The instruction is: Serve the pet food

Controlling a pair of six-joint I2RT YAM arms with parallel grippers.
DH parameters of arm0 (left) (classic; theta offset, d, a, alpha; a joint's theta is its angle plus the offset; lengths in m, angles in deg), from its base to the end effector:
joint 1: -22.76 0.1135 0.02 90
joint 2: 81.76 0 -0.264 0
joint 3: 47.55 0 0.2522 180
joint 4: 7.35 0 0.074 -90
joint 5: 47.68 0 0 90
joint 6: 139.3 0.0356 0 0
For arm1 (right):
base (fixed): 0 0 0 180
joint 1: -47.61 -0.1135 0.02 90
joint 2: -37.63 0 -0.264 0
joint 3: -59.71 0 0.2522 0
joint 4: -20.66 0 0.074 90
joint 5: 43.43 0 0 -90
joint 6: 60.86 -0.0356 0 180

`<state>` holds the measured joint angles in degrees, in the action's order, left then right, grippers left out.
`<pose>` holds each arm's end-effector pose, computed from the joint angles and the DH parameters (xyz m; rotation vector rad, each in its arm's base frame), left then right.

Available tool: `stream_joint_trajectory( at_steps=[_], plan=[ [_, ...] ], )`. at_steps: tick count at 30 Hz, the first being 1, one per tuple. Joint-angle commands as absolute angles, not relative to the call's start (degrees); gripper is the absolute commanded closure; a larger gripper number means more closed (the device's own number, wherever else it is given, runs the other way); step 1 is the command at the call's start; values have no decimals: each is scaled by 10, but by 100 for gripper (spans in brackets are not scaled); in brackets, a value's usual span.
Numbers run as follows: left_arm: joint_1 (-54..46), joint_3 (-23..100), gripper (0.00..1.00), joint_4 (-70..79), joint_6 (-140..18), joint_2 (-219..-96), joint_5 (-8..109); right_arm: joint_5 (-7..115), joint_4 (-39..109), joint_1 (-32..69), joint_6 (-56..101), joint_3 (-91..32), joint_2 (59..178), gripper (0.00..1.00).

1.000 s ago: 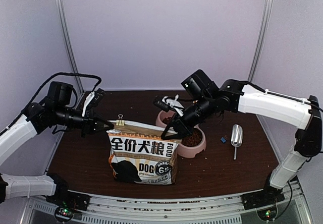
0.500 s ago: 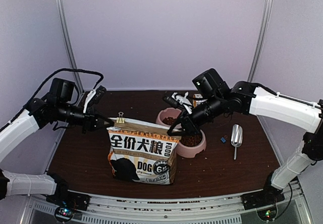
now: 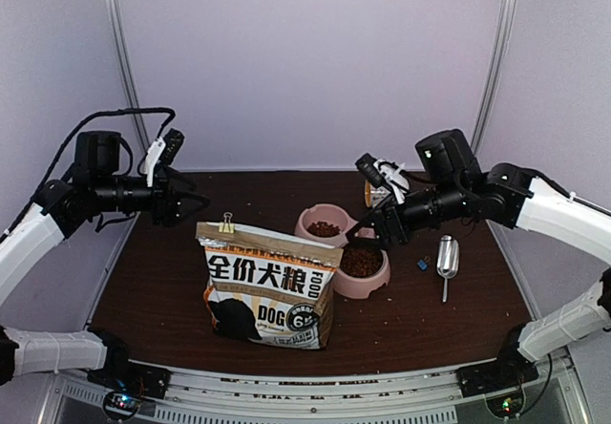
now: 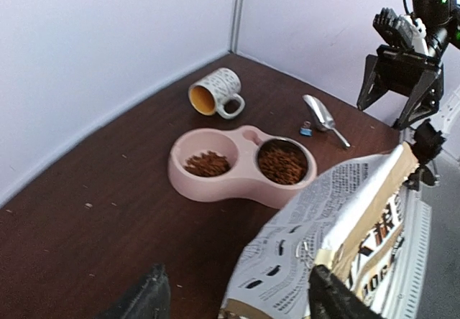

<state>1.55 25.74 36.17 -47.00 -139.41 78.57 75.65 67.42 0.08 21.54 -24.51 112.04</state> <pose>0.1904 -0.0965 0.3565 0.8023 1.8985 -0.8530 0.1773 0.2194 0.3476 -1.0759 2.0808 1.0707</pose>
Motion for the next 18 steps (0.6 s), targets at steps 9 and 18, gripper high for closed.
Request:
stream_joint_trajectory(
  at_steps=[9,18],
  plan=[
    [42,200,11,248,-521,-1255,485,541,629,180,89,-27,1023,32],
    [42,178,10,238,-514,-1209,465,584,649,264,154,-69,1157,41]
  ],
)
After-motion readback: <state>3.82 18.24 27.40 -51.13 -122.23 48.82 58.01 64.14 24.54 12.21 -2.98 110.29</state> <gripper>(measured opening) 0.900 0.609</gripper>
